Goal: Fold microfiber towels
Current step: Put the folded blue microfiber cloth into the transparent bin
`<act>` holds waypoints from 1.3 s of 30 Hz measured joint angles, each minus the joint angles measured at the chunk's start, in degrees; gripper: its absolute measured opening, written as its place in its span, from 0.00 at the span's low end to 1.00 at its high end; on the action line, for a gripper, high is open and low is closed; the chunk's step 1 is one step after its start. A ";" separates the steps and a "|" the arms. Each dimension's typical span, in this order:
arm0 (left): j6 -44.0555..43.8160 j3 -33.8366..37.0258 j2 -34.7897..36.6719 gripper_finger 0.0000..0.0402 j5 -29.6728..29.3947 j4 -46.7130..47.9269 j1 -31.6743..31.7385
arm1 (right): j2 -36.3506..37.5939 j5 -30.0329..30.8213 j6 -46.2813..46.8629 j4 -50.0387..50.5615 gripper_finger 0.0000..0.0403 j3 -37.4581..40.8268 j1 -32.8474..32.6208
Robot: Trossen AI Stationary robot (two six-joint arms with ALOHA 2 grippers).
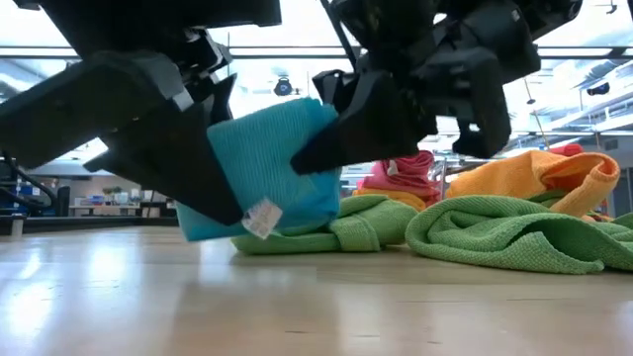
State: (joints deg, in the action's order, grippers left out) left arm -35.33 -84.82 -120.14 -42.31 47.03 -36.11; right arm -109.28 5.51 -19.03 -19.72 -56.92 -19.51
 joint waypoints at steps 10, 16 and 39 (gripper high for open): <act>6.89 -0.03 0.00 0.63 1.83 -3.61 0.81 | 0.96 3.19 -0.10 -1.11 0.25 0.01 -3.28; 9.15 -0.01 0.00 0.51 2.52 -4.16 1.07 | 1.80 5.04 0.73 -0.69 0.25 -0.01 -4.38; 21.66 0.03 2.86 0.24 2.74 -1.60 3.35 | 15.31 5.63 14.09 27.01 0.62 0.11 -4.64</act>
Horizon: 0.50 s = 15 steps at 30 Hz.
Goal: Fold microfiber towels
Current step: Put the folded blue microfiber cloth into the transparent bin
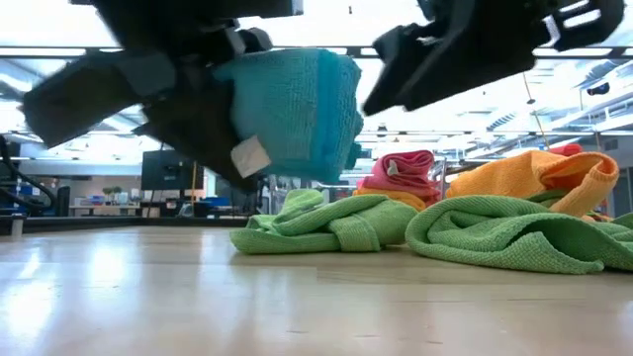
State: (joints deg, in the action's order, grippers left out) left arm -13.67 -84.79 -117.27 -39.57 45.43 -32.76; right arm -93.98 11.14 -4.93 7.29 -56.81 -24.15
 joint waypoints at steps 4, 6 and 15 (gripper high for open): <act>7.72 0.00 3.08 0.23 -0.28 0.17 2.21 | 3.77 -0.07 6.99 5.10 0.61 0.03 -0.11; 11.45 0.00 4.57 0.23 -0.17 0.96 3.58 | 5.01 -0.49 10.31 7.02 0.60 0.03 -0.10; 23.92 0.00 12.93 0.23 -0.28 0.61 11.27 | 13.46 0.15 21.39 19.57 0.60 0.06 0.01</act>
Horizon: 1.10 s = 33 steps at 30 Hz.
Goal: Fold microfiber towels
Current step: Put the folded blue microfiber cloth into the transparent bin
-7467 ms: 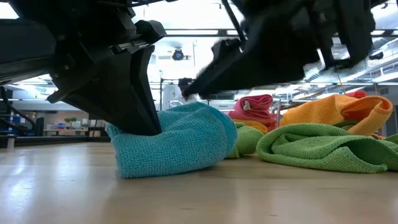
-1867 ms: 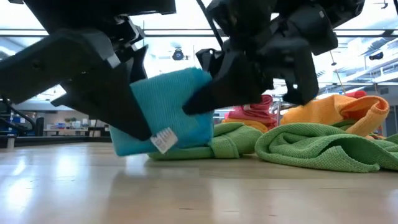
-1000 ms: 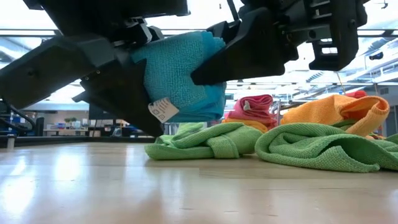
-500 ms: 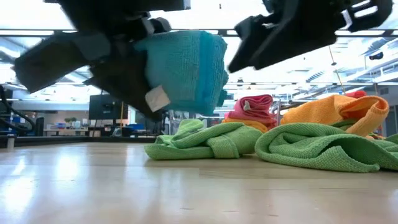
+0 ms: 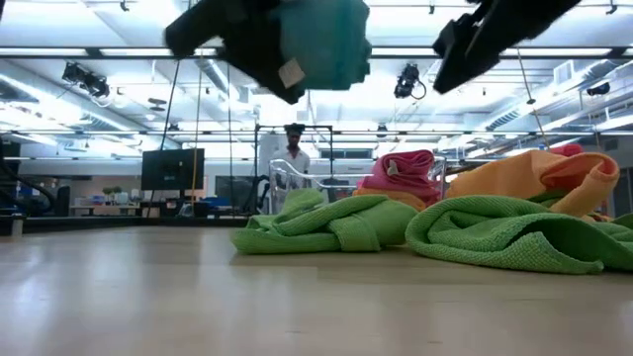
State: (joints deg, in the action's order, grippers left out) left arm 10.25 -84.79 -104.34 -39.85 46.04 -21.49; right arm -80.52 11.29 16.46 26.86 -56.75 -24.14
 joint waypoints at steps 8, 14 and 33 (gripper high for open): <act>9.15 -0.04 0.60 0.22 -0.04 -4.53 12.12 | 5.02 12.10 1.40 2.64 0.60 0.00 -0.50; 15.63 -0.10 -0.67 0.22 3.87 -9.44 21.36 | 5.08 15.80 -0.21 3.97 0.60 0.04 -0.37; -8.90 -0.02 -4.54 0.20 39.69 -13.84 40.20 | 8.71 21.28 -0.76 6.25 0.60 0.04 -0.37</act>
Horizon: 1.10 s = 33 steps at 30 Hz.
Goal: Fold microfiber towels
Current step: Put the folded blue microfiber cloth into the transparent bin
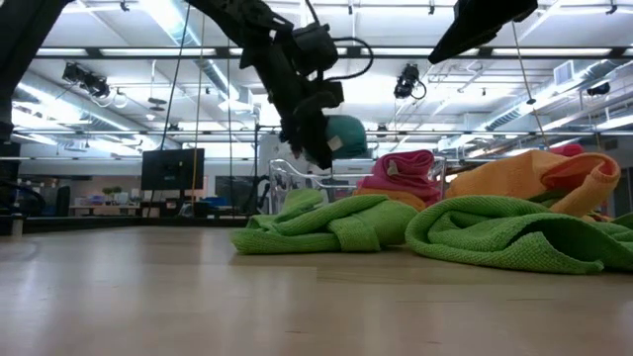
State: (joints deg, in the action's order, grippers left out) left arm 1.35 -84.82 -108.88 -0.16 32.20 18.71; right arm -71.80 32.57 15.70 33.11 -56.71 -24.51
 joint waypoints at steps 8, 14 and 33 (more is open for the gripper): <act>-15.06 -0.04 -2.31 0.20 3.31 -1.96 0.95 | 0.25 0.21 -0.98 0.13 0.60 0.00 0.00; -15.88 -0.15 -5.28 0.19 5.16 -0.43 1.80 | 0.23 0.23 -2.75 0.22 0.60 0.00 0.00; 18.03 -6.15 -5.62 0.19 2.31 13.65 1.81 | 0.18 0.10 -15.50 -15.11 0.60 5.11 11.23</act>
State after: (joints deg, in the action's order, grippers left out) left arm 19.39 -90.96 -114.50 2.15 45.85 20.52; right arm -71.62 32.67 0.20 18.00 -51.60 -13.28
